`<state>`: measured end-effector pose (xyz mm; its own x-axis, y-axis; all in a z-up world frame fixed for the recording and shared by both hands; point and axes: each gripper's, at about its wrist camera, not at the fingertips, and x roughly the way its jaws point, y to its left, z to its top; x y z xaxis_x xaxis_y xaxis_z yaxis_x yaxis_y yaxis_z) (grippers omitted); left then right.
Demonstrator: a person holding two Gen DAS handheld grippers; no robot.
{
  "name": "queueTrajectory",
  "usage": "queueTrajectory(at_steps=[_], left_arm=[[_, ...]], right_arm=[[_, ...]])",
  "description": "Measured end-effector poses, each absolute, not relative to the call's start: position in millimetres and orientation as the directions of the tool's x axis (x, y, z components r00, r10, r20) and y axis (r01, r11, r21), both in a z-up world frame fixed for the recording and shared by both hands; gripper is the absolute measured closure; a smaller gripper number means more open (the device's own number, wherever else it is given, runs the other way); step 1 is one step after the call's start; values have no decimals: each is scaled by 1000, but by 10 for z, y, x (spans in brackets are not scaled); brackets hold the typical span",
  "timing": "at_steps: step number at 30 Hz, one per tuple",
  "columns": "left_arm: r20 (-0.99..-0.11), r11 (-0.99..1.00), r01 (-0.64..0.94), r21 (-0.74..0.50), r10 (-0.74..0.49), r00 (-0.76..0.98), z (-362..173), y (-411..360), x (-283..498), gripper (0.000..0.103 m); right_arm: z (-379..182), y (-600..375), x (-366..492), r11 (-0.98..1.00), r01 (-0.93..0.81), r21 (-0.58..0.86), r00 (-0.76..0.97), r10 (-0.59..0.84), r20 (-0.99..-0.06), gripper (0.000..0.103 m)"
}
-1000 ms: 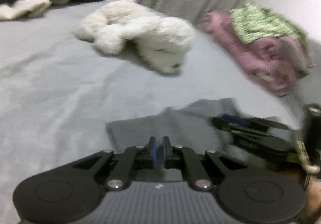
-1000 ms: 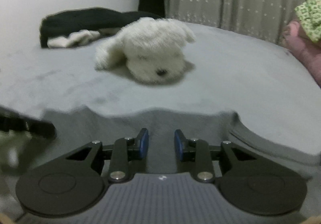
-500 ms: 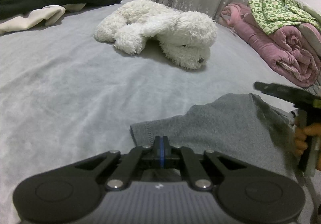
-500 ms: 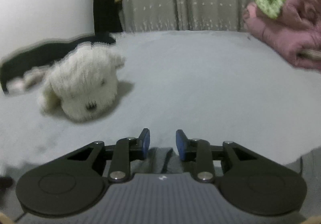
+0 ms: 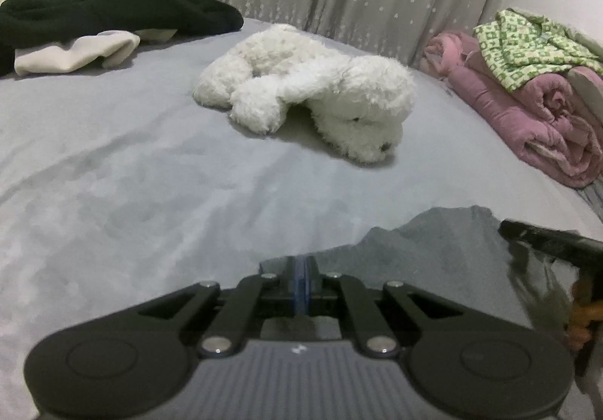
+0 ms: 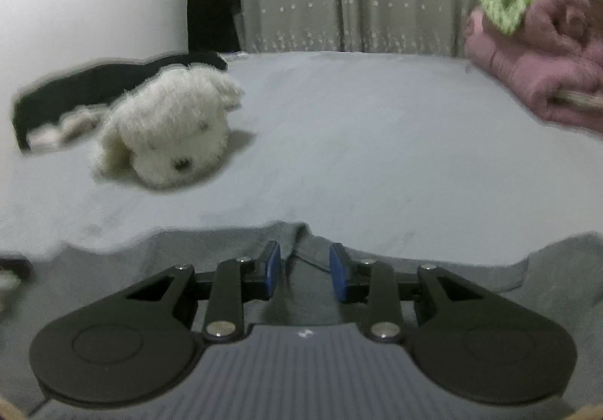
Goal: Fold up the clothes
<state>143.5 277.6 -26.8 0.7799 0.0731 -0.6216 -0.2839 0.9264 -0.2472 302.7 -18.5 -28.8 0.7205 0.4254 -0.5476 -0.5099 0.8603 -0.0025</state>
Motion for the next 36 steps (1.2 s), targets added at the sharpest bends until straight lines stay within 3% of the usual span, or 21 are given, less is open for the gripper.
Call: queueTrajectory(at_steps=[1, 5, 10, 20, 28, 29, 36], left_arm=[[-620, 927, -280, -249, 69, 782, -264, 2771, 1436, 100], [-614, 929, -269, -255, 60, 787, -237, 2748, 1426, 99], [-586, 926, -225, -305, 4, 810, -181, 2707, 1414, 99], [-551, 927, -132, -351, -90, 830, -146, 2503, 1469, 98], [-572, 937, -121, -328, -95, 815, -98, 2308, 1497, 95], [-578, 940, -118, -319, -95, 811, -79, 2266, 1501, 94], [-614, 946, -94, -310, -124, 780, 65, 1971, 1500, 87]], right_arm=[[-325, -168, 3046, 870, -490, -48, 739, 386, -553, 73], [-248, -371, 3047, 885, -466, 16, 745, 401, -533, 74], [-80, -660, 2869, 894, -448, -23, 765, 371, -526, 70], [-312, -1195, 2565, 940, -329, -95, 771, 209, -601, 69], [-472, -1483, 2851, 972, -235, 13, 815, 204, -542, 62], [-453, -1497, 2825, 974, -227, 12, 820, 198, -537, 56], [-190, -1741, 2763, 959, -271, 81, 804, 272, -529, 51]])
